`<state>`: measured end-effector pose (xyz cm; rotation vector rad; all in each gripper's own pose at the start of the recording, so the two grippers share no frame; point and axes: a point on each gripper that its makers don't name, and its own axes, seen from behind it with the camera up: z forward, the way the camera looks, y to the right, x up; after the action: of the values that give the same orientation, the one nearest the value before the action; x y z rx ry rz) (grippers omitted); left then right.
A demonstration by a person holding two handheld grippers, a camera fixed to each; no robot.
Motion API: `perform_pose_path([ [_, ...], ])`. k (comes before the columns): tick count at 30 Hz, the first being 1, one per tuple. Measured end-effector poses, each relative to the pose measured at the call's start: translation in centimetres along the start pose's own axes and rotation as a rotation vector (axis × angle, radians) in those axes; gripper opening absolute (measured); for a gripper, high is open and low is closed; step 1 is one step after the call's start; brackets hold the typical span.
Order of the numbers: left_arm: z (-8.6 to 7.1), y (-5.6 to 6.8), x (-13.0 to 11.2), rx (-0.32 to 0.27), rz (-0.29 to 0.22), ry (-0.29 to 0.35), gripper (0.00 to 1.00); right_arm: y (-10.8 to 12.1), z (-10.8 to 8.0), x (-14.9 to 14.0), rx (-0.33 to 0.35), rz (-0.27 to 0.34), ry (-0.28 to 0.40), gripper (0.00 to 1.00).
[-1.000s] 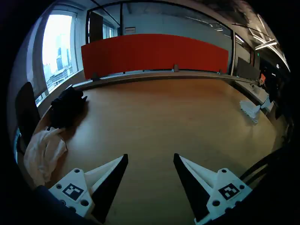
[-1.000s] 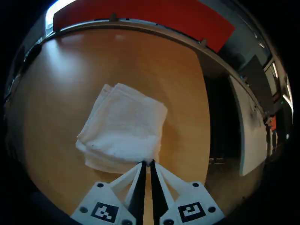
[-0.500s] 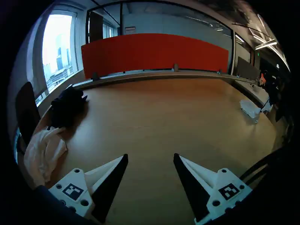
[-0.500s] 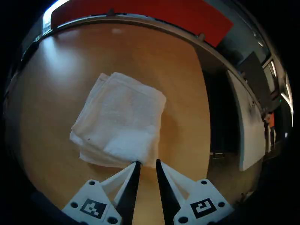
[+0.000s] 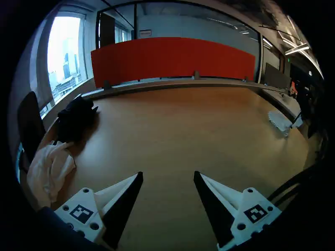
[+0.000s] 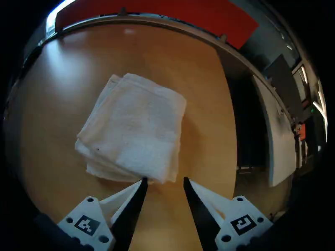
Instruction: Fold towel
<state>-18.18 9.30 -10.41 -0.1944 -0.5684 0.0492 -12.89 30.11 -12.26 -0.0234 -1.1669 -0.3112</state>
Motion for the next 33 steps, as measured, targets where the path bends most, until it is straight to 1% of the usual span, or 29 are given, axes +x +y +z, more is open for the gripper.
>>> perform_pose_path([
  [4,-0.1,-0.1,0.1,0.000,0.001,0.001,0.90,0.0,-0.1,0.0,-0.001,0.001,0.006,0.80],
  [6,-0.1,-0.1,0.2,0.001,0.002,0.003,0.90,-0.1,-0.2,0.0,0.002,0.001,0.011,0.82],
  [12,-0.2,-0.3,0.2,0.001,-0.001,0.005,0.90,-0.6,-0.6,0.3,0.012,0.010,0.038,0.82],
  [14,-0.2,-0.3,0.3,0.001,0.000,0.006,0.90,-0.7,-0.7,0.4,0.014,0.011,0.041,0.84],
  [21,-0.3,-0.3,0.4,-0.001,0.001,0.008,0.89,-1.2,-0.9,0.6,0.023,0.019,0.059,0.84],
  [27,-0.4,-0.4,0.3,-0.001,0.000,0.009,0.90,-2.7,-1.4,2.1,0.068,0.041,0.116,0.84],
  [33,-0.5,-0.4,0.4,0.002,-0.002,0.012,0.90,-4.8,-1.4,3.4,0.111,0.042,0.147,0.84],
])
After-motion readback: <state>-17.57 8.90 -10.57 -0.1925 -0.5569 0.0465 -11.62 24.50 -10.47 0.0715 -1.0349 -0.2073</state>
